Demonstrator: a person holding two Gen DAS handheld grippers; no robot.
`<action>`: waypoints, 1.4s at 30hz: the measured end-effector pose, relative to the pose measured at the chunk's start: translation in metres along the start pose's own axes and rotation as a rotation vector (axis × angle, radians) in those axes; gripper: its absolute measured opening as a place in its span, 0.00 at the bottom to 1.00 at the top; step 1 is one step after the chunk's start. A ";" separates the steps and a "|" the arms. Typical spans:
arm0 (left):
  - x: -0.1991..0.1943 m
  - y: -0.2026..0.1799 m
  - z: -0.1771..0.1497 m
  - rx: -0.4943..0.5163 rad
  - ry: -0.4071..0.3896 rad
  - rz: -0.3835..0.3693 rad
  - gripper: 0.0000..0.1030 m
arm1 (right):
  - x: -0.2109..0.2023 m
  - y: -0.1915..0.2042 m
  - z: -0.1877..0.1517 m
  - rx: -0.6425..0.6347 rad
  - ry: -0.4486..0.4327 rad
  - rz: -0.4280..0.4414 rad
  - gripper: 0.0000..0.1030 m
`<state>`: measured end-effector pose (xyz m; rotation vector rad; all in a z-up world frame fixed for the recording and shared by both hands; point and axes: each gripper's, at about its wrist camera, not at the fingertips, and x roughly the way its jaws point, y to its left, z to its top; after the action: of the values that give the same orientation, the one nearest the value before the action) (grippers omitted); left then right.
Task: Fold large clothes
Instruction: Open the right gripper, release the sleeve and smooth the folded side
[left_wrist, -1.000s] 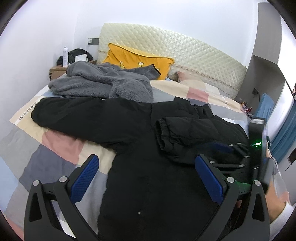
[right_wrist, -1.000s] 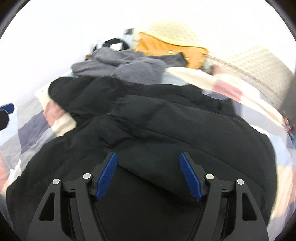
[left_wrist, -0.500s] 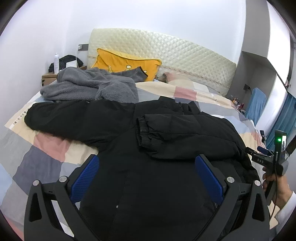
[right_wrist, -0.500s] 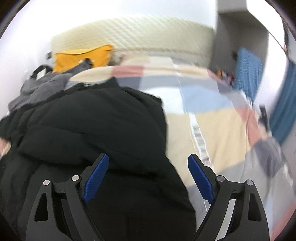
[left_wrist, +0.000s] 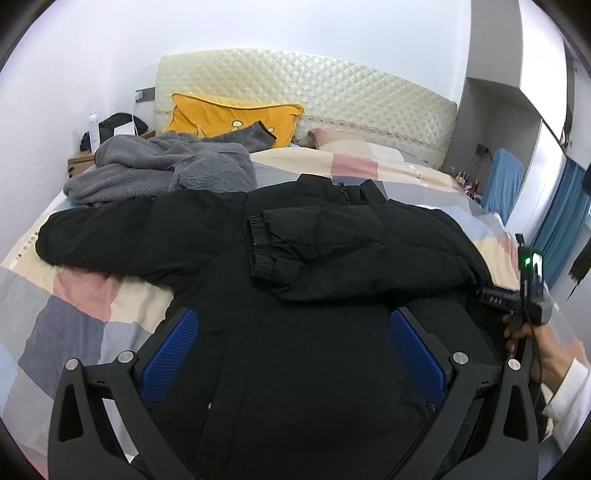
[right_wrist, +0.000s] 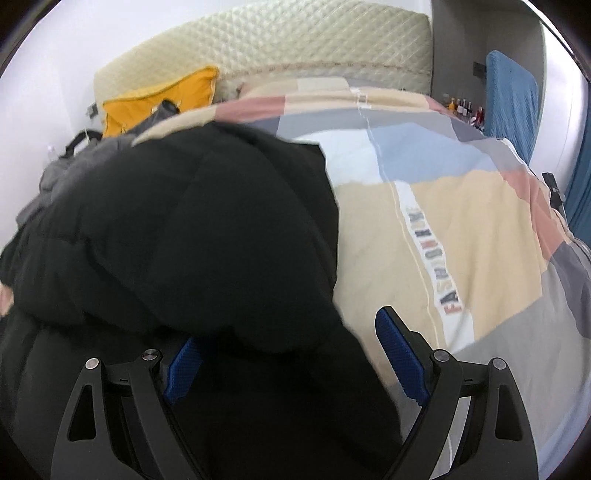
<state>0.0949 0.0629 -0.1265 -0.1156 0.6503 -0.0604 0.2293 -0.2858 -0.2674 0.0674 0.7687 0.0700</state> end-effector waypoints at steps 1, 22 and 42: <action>0.001 -0.002 0.000 0.009 -0.001 0.005 1.00 | -0.001 -0.003 0.001 0.011 -0.013 0.004 0.85; 0.004 0.014 0.000 -0.021 -0.013 0.117 1.00 | -0.035 -0.033 0.006 0.149 -0.099 0.008 0.89; -0.030 -0.014 -0.011 -0.003 -0.037 0.062 1.00 | -0.153 0.086 -0.025 -0.013 -0.185 0.193 0.90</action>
<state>0.0641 0.0506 -0.1154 -0.0993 0.6167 0.0023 0.0985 -0.2127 -0.1718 0.1344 0.5749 0.2490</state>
